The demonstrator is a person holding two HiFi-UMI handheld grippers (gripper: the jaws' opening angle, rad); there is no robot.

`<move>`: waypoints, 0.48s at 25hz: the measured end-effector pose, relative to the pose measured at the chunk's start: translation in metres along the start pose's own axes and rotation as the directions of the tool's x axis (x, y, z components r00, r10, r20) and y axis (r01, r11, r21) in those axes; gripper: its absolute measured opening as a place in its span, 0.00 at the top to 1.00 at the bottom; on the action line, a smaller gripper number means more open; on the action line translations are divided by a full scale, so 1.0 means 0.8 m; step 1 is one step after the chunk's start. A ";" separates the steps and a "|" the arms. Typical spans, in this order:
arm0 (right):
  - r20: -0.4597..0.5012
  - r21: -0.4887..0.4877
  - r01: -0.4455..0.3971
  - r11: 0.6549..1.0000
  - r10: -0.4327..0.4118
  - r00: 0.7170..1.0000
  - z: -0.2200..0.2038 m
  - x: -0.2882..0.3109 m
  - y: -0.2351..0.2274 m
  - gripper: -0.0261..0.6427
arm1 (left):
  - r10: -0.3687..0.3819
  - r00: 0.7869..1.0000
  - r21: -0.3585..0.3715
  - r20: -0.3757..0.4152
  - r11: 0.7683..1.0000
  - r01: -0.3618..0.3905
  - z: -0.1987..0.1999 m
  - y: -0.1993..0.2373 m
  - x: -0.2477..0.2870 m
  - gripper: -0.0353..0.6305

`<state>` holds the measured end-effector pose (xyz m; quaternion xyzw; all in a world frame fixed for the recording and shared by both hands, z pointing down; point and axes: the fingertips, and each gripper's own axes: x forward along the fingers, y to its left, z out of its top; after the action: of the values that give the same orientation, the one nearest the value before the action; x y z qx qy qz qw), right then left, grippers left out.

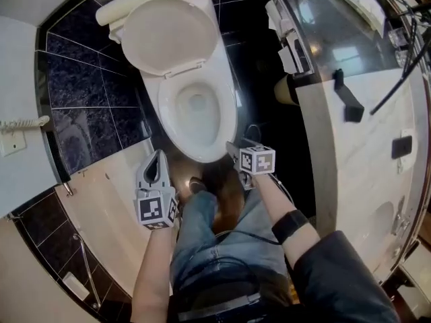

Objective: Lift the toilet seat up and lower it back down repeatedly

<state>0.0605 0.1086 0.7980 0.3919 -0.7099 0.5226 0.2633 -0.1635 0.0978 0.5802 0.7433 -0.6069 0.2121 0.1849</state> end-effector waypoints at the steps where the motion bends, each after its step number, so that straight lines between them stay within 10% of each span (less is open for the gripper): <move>1: 0.002 0.054 -0.010 0.999 0.010 1.000 -0.014 0.015 -0.006 0.59 | 0.000 1.000 -0.001 -0.007 1.000 0.000 -0.014 0.002 0.006 0.95; 12: 0.064 0.366 -0.034 0.930 0.012 0.998 -0.111 0.123 -0.095 0.60 | -0.003 0.999 0.000 -0.051 1.000 0.003 -0.111 0.010 0.042 0.95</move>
<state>0.0658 0.1540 0.9439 0.4414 -0.6121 0.6369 0.1577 -0.1733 0.1157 0.6735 0.7385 -0.6009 0.2307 0.2008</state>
